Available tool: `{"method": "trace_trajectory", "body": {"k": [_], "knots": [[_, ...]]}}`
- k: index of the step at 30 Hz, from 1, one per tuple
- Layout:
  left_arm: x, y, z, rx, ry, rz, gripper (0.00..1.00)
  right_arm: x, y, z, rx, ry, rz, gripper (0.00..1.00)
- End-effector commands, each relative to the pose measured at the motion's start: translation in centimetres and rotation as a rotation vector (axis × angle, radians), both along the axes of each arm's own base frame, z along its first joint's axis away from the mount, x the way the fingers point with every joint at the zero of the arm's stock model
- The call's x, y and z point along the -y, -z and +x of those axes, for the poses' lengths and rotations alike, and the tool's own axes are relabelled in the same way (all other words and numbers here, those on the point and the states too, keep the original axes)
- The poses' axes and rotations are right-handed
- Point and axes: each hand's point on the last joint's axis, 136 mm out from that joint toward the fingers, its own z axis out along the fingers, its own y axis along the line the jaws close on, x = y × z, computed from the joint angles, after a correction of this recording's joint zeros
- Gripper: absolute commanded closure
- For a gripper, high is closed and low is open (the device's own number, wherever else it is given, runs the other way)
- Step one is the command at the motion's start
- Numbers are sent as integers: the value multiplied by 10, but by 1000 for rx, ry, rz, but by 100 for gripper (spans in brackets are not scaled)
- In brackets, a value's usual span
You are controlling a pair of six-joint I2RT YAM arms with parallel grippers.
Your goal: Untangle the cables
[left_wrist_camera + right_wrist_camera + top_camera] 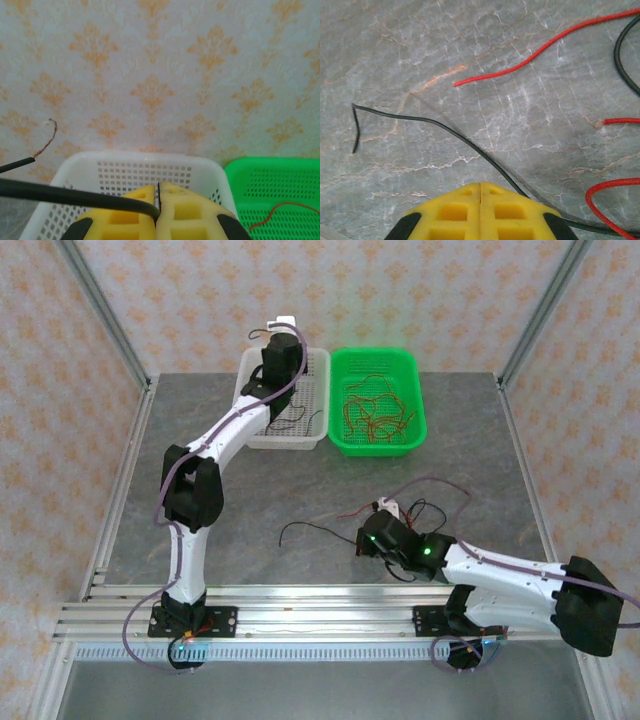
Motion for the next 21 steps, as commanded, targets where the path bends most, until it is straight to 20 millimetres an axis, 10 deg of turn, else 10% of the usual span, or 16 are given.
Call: {"method": "trace_trajectory", "body": {"k": [1, 9, 21], "knots": [[0, 43, 3, -113, 15, -40, 100, 7, -10, 2, 19, 39, -11, 93], [10, 141, -6, -436, 68, -55, 100, 15, -19, 1, 25, 58, -15, 93], [7, 207, -19, -683, 42, -46, 92, 22, -22, -2, 9, 83, -16, 93]]}}
